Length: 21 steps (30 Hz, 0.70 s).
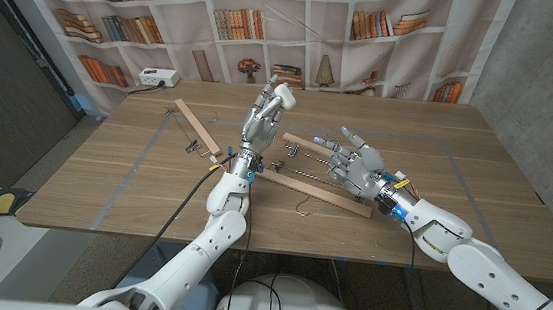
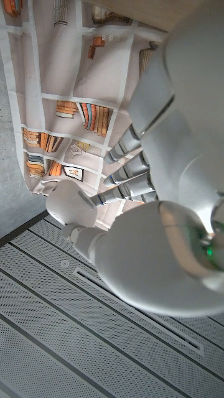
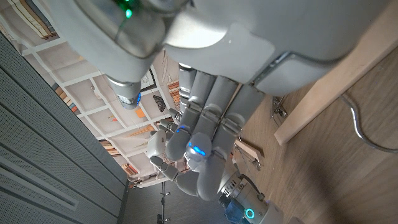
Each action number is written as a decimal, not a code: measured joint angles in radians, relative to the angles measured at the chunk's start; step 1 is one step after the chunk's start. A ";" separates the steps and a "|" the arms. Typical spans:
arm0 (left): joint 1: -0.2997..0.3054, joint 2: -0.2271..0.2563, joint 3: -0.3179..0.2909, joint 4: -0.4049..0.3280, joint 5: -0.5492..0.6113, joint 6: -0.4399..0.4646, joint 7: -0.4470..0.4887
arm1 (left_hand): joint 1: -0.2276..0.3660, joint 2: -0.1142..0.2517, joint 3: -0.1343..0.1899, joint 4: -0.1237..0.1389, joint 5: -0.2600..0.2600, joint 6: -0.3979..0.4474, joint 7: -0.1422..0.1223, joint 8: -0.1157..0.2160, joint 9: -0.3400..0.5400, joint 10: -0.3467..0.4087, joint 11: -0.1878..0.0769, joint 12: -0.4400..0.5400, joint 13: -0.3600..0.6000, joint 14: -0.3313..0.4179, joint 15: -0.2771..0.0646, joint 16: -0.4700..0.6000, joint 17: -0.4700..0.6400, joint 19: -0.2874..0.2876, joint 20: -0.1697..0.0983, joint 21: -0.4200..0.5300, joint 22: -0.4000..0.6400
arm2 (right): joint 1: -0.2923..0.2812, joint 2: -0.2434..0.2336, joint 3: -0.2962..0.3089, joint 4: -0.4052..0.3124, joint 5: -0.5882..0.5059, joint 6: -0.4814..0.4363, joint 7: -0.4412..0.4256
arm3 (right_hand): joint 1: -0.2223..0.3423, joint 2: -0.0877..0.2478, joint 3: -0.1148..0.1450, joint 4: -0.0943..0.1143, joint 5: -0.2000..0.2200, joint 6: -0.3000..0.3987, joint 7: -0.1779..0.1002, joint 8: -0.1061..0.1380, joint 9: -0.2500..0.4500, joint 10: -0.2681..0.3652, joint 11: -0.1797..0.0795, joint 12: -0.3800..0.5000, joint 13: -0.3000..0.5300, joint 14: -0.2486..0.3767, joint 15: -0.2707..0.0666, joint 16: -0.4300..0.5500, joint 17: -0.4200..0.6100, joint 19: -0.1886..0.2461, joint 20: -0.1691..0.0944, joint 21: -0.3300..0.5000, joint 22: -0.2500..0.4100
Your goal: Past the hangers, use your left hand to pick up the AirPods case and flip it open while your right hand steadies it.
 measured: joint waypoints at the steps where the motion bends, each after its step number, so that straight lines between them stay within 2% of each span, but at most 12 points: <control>1: -0.001 -0.002 -0.002 0.002 -0.033 0.036 -0.040 | 0.000 0.000 0.000 0.000 0.001 0.000 0.000 0.000 0.000 0.000 0.000 0.000 0.000 0.000 0.000 0.000 0.000 0.000 0.000 0.000 0.000 | 0.005 0.006 -0.006 0.001 0.000 0.000 0.001 | 0.000 0.000 0.000 0.000 0.000 -0.001 0.001 0.000 0.000 0.000 0.000 0.000 0.000 0.000 0.000 0.000 0.000 -0.003 0.002 0.000 0.000; 12: -0.001 -0.029 -0.020 0.008 -0.047 0.053 -0.059 | -0.002 0.001 -0.001 -0.001 0.001 0.000 0.000 0.000 0.000 0.000 0.000 -0.001 0.000 0.000 0.000 0.000 0.000 -0.005 0.005 0.000 0.000 | 0.007 0.008 -0.008 0.002 0.001 -0.003 0.005 | 0.000 0.000 0.000 0.000 0.000 -0.007 -0.001 0.000 0.000 -0.007 0.004 0.000 -0.005 -0.017 0.009 0.007 0.000 -0.011 0.008 0.000 -0.014; 13: -0.001 -0.031 -0.021 0.008 -0.073 0.091 -0.093 | -0.002 0.001 -0.001 -0.001 0.001 0.000 0.000 0.000 0.000 0.000 0.000 -0.001 0.000 0.000 0.000 0.000 0.000 -0.005 0.005 0.000 0.000 | 0.012 0.011 -0.014 0.001 0.001 -0.004 0.006 | 0.000 0.000 0.002 0.002 0.000 -0.007 -0.001 0.000 0.000 -0.011 0.007 0.000 -0.005 -0.018 0.009 0.007 0.000 -0.013 0.009 0.000 -0.014; 21: 0.005 -0.040 -0.028 -0.013 -0.085 0.122 -0.101 | -0.002 0.001 -0.001 -0.001 0.004 0.000 0.000 0.000 0.000 -0.001 -0.001 -0.003 0.000 0.001 0.001 0.000 0.000 -0.005 0.005 0.000 0.000 | 0.013 0.013 -0.019 -0.003 0.001 -0.004 0.009 | 0.000 0.000 0.004 0.004 0.000 -0.014 0.003 0.000 0.000 -0.016 0.002 0.000 -0.010 -0.024 0.013 0.012 -0.003 -0.012 0.009 0.000 -0.018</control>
